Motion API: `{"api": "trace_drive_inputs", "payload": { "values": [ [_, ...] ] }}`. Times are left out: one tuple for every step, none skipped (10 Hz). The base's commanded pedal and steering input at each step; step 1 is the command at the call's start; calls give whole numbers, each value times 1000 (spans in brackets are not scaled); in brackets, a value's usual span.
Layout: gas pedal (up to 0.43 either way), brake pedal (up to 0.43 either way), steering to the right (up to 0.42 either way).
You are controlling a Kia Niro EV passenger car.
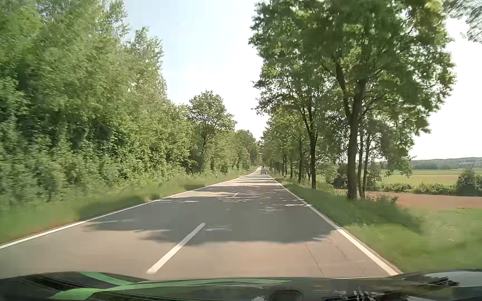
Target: Follow the waypoints while adhering to traffic rules and regulations
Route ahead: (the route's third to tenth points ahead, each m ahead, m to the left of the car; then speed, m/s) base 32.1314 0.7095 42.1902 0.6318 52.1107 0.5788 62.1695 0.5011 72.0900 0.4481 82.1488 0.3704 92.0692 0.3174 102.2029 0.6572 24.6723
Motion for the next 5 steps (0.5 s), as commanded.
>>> {"api": "trace_drive_inputs", "payload": {
  "values": [
    [177, 0, -3],
    [177, 0, -2],
    [177, 0, -2],
    [177, 0, -3],
    [177, 0, -2]
  ]
}}
